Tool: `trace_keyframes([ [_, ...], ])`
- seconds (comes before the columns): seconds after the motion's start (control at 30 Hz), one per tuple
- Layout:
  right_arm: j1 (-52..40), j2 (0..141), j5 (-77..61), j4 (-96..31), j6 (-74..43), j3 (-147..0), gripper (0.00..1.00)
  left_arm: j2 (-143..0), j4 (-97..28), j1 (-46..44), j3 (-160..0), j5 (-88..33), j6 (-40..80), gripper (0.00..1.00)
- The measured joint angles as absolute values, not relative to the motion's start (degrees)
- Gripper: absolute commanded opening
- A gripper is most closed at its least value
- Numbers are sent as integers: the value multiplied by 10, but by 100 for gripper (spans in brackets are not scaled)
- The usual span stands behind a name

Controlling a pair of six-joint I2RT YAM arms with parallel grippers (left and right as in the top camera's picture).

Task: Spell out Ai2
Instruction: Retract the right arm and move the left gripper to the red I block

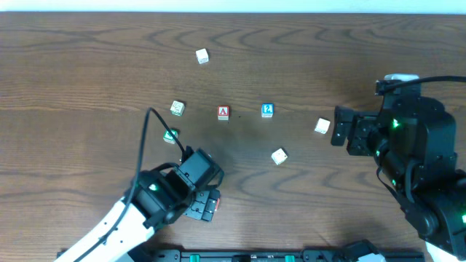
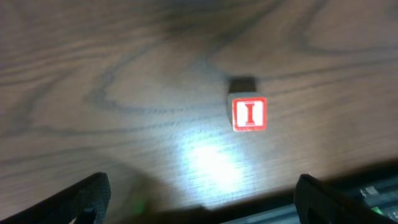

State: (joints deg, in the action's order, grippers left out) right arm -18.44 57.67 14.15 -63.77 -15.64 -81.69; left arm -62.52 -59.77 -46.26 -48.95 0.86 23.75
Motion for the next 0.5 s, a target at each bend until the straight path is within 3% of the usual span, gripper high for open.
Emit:
trace_keyframes([
  [0.23,-184,576,142,-662,-154,-817,99,-625,-403,-463,-360,-5,260,95],
  [0.5,-184,576,142,-667,-154,-817,99,-625,-342,-463,-313,-13,283,95],
])
